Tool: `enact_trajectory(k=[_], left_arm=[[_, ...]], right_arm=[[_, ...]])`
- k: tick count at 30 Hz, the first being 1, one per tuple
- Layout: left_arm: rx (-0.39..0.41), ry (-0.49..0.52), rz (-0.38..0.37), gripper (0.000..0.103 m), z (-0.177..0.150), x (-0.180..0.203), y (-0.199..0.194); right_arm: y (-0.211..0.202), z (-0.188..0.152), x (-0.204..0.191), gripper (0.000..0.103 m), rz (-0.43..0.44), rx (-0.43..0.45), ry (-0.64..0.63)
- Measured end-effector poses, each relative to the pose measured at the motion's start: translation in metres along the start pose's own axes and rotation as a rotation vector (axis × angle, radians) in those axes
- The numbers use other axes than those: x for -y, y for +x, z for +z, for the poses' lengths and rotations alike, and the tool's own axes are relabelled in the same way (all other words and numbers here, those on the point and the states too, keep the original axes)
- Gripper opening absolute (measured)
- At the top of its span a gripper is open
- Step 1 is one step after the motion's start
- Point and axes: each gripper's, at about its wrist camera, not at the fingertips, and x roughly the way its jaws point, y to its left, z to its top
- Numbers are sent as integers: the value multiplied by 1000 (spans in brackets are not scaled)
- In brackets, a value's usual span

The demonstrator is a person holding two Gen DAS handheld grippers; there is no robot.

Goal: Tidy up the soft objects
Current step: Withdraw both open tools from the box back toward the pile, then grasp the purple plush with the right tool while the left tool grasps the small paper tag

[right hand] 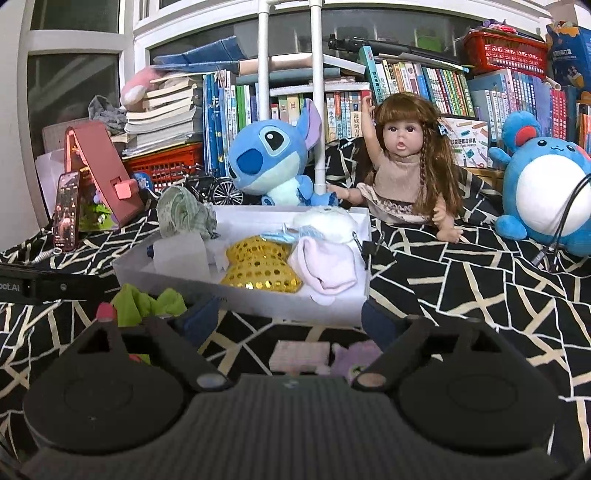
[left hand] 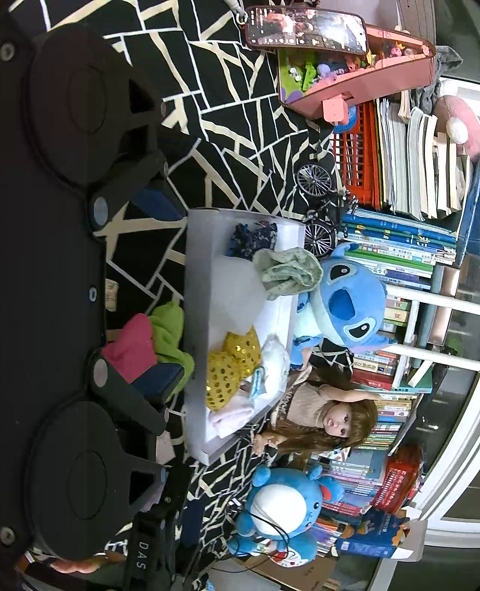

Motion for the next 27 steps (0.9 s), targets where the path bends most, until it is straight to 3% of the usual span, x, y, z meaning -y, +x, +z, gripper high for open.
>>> enact_trajectory(k=[18, 27], left_arm=[[-52, 5, 20, 83, -28, -6, -4], [-75, 7, 18, 75, -35, -8, -4]], right_arm=[[-3, -22, 0, 96, -38, -38, -33], [-5, -28, -3, 97, -55, -38, -58]])
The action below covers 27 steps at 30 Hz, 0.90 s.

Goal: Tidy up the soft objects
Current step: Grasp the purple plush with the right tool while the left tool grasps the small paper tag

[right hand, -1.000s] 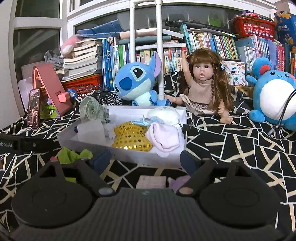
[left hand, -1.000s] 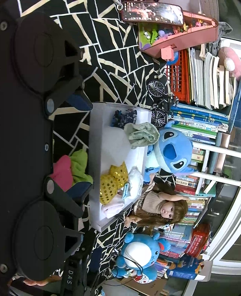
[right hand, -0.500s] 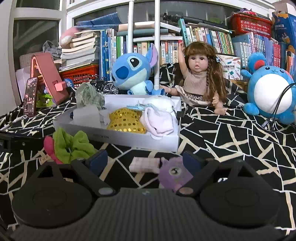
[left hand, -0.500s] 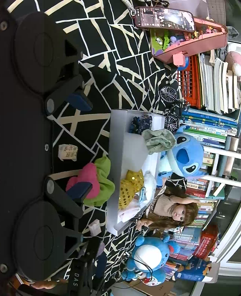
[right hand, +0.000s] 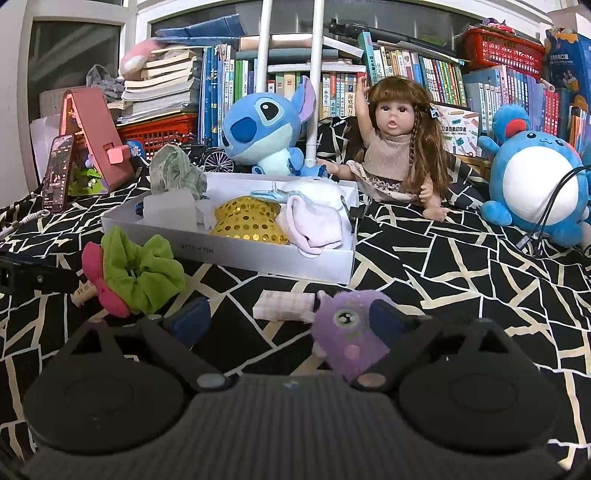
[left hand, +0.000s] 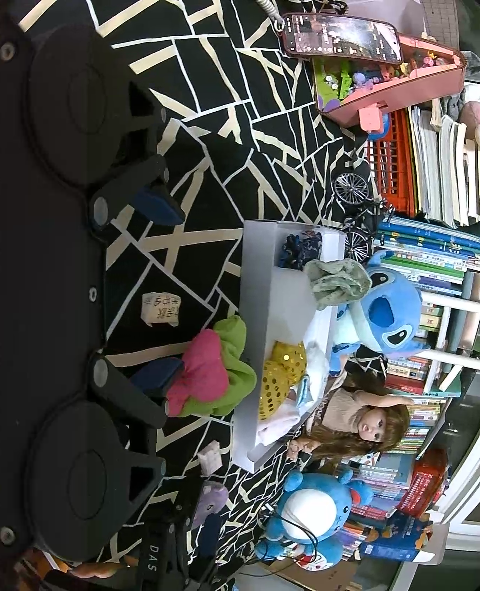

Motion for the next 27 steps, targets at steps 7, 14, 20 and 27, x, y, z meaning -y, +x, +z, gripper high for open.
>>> enact_trajectory(k=[7, 14, 20, 27], left_arm=[[-10, 21, -3, 65, -4, 2, 1], [-34, 25, 0, 48, -6, 3, 6], [-42, 41, -7, 42, -8, 6, 9], [-47, 41, -11, 31, -8, 8, 12]], right_arm=[[-2, -2, 2, 97, -17, -1, 1], [-2, -5, 5, 97, -48, -12, -7], [1, -7, 7, 97, -71, -24, -8], [3, -6, 18, 97, -94, -29, 47]])
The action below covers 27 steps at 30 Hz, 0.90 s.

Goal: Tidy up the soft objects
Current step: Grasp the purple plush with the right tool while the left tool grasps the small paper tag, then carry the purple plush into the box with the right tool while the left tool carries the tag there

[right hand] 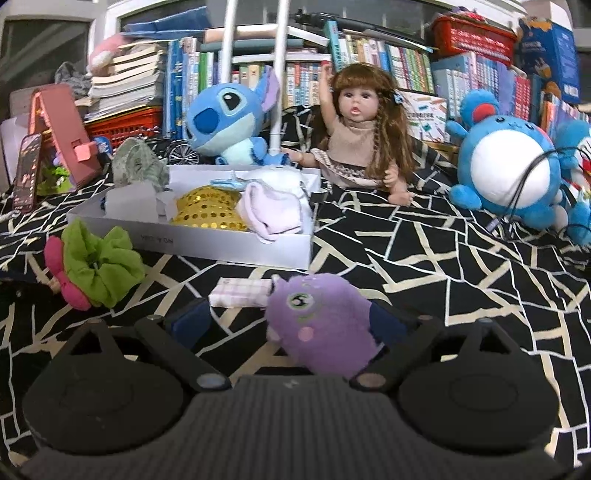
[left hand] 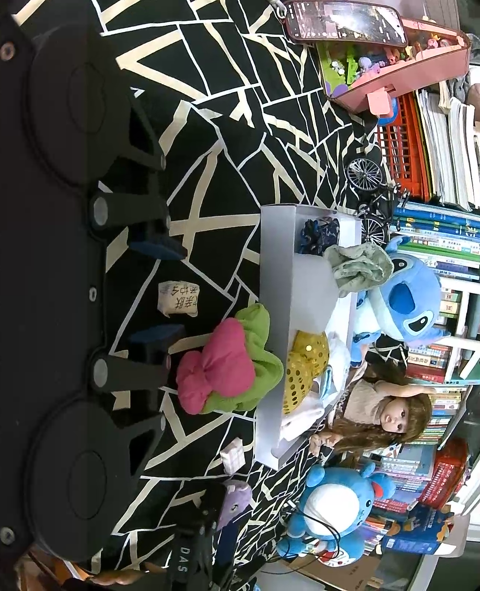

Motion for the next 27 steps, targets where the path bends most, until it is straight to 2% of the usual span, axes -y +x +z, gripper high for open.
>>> enact_trajectory(k=[4, 10, 13, 16, 18, 20, 27], left_arm=[[-5, 3, 1, 24, -1, 0, 1], [-4, 17, 6, 20, -1, 2, 1], [-4, 21, 6, 19, -1, 3, 1], [-2, 19, 6, 18, 0, 3, 2], [1, 19, 9, 18, 1, 4, 1], [6, 18, 14, 18, 2, 3, 1], [19, 4, 21, 18, 8, 0, -1]], right_arm=[[4, 0, 6, 97, -8, -15, 42], [7, -1, 11, 97, -12, -23, 77], [9, -1, 12, 94, -5, -30, 93], [10, -1, 14, 84, 3, -39, 103], [9, -1, 13, 71, -6, -35, 102], [7, 0, 12, 64, -13, -28, 93], [3, 2, 8, 55, -11, -7, 76]])
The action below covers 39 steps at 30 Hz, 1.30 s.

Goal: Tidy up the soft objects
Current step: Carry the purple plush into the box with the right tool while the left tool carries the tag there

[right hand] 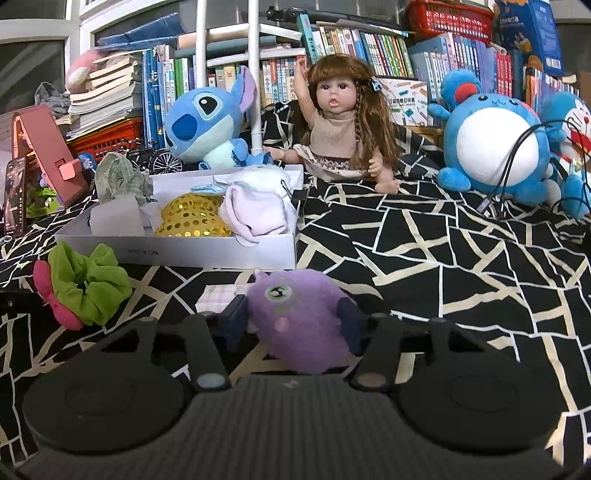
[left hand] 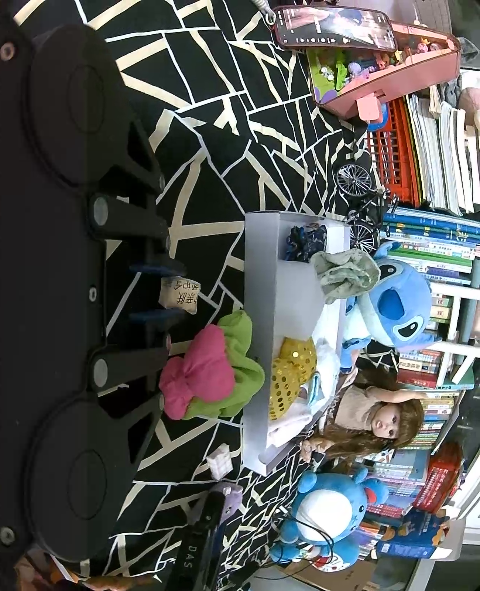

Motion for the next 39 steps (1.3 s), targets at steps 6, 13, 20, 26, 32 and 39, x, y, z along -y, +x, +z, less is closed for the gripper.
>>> enact_trajectory(k=[6, 13, 20, 26, 32, 39], left_arm=[[11, -8, 2, 18, 4, -2, -1], [34, -11, 8, 18, 12, -4, -3], [62, -32, 3, 18, 26, -9, -5], [81, -47, -11, 18, 41, -10, -4], [98, -46, -9, 18, 62, -10, 4], [133, -43, 7, 17, 94, -3, 22]], right_arm=[[-4, 2, -5, 49, 2, 28, -11], [-9, 6, -6, 47, 1, 62, -15], [-13, 15, -7, 47, 1, 92, -16], [-12, 30, -8, 47, 18, 121, -8], [-1, 52, -14, 47, 58, 130, -10], [29, 82, -21, 47, 107, 109, 24]])
